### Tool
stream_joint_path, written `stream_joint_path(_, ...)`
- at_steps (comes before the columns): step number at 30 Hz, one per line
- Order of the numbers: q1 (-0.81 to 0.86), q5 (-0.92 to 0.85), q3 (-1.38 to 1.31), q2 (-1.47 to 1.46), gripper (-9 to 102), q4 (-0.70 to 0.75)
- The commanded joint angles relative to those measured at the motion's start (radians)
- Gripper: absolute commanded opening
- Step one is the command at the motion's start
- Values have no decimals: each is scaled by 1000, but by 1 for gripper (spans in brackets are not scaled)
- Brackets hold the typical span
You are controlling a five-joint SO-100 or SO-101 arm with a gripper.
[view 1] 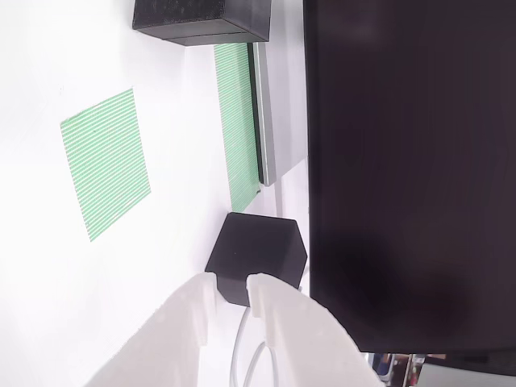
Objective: Stack 3 Blocks on the chosen place.
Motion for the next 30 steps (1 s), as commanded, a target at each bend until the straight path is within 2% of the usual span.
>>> stream_joint_path(1,-9,-3,43,15,0,6)
stream_joint_path(16,9,-6,12,6,0,14)
stream_joint_path(24,14,-6,-212,-202,0,23)
stream_joint_path(30,-6,-8,-502,-414,0,123)
